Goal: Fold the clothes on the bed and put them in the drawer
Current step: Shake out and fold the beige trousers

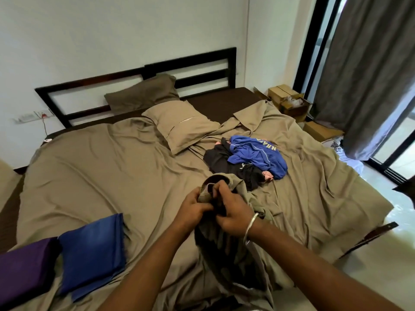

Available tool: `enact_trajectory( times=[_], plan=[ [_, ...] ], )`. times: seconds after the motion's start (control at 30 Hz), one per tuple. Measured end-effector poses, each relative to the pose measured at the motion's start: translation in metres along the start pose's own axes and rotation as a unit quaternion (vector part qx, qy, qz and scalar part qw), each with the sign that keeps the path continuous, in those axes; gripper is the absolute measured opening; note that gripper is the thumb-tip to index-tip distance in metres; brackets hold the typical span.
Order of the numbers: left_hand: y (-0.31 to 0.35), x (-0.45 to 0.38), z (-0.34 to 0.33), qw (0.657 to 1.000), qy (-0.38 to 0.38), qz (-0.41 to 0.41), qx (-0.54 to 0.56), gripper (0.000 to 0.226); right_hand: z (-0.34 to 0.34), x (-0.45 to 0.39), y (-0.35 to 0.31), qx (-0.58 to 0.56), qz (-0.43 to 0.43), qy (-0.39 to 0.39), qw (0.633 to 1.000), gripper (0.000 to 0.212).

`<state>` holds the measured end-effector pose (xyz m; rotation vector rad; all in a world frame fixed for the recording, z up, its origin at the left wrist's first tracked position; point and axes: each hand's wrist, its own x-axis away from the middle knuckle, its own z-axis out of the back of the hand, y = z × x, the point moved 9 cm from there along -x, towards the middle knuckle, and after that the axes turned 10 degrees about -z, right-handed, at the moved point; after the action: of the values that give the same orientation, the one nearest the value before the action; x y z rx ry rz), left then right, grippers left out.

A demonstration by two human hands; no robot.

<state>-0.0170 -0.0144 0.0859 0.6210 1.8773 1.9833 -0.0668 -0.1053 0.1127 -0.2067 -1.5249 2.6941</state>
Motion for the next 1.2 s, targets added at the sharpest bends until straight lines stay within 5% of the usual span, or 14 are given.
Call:
enact_trajectory(
  times=[0.17,0.27,0.4,0.5,0.6,0.73,0.87,0.97,1.07,1.2],
  plan=[
    [0.009,-0.001,0.019,0.995,0.078,-0.034,0.056,0.032,0.024,0.020,0.026,-0.088,-0.046,0.232,0.968,0.039],
    [0.008,-0.005,0.031,0.986,0.112,-0.038,0.118,0.025,0.017,0.037,0.045,-0.089,-0.089,0.229,0.965,0.048],
    [0.008,-0.010,0.037,0.963,0.122,-0.026,0.238,0.026,-0.006,0.045,0.064,0.002,-0.139,0.121,0.983,0.044],
    [0.004,-0.011,0.038,0.951,0.101,0.019,0.292,0.021,0.012,0.047,0.069,0.022,-0.152,0.200,0.968,0.033],
    [-0.001,-0.017,0.051,0.975,0.099,0.051,0.194,0.025,0.028,0.045,0.046,0.084,-0.066,0.201,0.974,0.016],
    [0.010,-0.024,0.086,0.988,0.150,-0.020,-0.005,0.015,0.040,0.055,0.004,0.219,0.106,0.192,0.951,0.032],
    [0.024,-0.021,0.096,0.977,0.174,-0.078,-0.092,0.008,0.035,0.050,0.012,0.259,0.093,0.105,0.956,0.027],
    [0.037,-0.026,0.077,0.976,0.129,-0.128,-0.117,0.013,0.024,0.050,0.015,0.175,0.049,0.003,0.983,0.028],
    [0.047,-0.027,0.042,0.983,0.033,-0.147,-0.103,0.022,0.041,0.045,-0.003,0.108,0.065,0.068,0.990,0.040],
    [0.051,-0.026,0.006,0.980,-0.099,-0.148,-0.093,0.030,0.070,0.030,-0.056,0.359,0.199,0.146,0.900,0.061]
  ],
)
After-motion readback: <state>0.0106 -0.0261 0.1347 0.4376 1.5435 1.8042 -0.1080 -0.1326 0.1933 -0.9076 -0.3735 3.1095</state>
